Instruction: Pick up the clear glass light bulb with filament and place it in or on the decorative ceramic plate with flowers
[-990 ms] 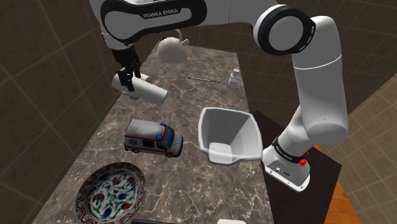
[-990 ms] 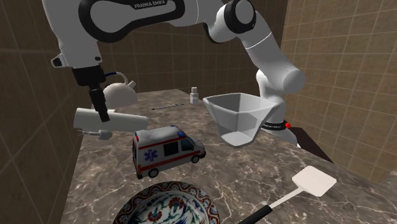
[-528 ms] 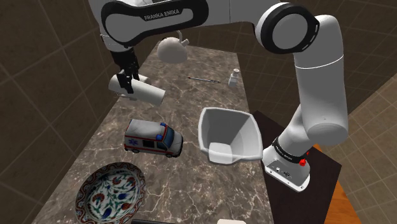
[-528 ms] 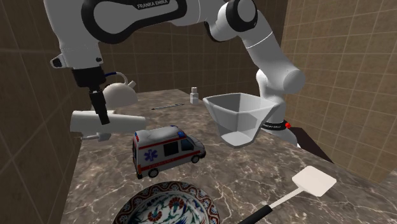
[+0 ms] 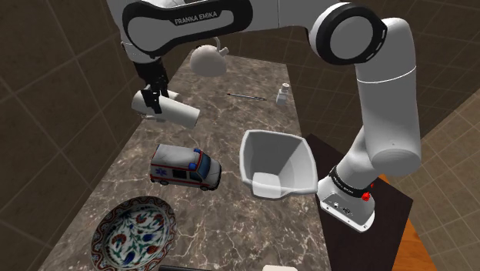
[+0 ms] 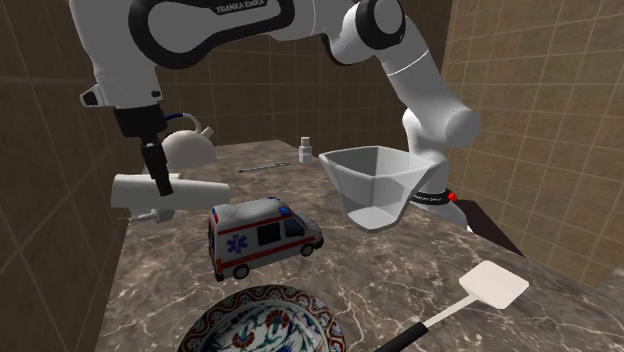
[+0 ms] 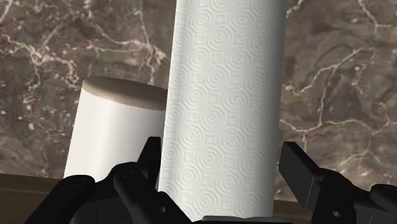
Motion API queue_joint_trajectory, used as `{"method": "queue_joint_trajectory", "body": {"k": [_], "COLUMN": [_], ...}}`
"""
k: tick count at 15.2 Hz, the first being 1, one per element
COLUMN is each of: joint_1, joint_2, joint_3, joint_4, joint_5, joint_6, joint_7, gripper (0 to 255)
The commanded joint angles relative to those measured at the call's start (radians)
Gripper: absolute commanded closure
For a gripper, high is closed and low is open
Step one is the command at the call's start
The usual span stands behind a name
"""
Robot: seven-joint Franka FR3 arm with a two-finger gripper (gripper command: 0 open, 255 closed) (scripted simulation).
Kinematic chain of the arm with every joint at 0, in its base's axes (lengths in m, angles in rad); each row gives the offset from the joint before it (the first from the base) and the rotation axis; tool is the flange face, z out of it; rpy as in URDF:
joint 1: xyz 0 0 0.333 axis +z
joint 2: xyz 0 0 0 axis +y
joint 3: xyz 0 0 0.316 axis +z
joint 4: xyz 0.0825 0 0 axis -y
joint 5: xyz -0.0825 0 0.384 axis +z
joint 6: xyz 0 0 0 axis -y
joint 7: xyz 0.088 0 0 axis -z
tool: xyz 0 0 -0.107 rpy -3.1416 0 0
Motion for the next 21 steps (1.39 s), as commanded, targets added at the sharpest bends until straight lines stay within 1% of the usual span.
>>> {"method": "queue_joint_trajectory", "body": {"k": [1,11,19,21], "joint_1": [-0.003,0.004,0.018,0.034], "joint_2": [0.059,0.044,0.057,0.016], "joint_3": [-0.012,-0.003,0.000,0.012], "joint_4": [0.030,0.139,0.269,0.198], "joint_5": [-0.004,0.000,-0.003,0.005], "joint_6": [-0.019,-0.143,-0.258,-0.231], "joint_7": [-0.009,-0.020,-0.029,0.010], "gripper": [255,255,255,255]}}
